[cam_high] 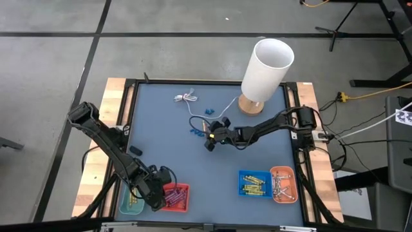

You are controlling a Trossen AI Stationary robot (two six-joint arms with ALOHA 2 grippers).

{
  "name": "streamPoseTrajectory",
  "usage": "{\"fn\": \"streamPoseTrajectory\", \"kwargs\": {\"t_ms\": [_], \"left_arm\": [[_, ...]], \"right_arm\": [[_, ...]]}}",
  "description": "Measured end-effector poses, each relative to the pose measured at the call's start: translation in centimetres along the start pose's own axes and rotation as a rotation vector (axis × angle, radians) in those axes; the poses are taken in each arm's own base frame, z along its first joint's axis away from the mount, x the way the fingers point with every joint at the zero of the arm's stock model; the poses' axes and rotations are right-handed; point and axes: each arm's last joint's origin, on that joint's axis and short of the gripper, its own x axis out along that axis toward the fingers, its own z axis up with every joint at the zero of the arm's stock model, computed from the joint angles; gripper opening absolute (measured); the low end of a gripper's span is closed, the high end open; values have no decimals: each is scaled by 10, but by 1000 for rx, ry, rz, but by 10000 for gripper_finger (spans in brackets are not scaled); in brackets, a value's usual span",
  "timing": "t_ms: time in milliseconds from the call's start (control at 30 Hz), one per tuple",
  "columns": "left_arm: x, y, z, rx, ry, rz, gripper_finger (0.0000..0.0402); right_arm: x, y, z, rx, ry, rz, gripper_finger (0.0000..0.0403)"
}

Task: Sort crayons
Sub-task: Put the red crayon into the red basket

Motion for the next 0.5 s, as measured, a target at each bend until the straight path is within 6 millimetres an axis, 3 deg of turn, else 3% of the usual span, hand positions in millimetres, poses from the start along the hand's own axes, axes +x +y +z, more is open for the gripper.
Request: {"fn": "streamPoseTrajectory", "kwargs": {"t_ms": [500], "left_arm": [[0,0,1,1,-47,15,144]], "right_arm": [[-1,1,-6,-33,76,61,140]]}}
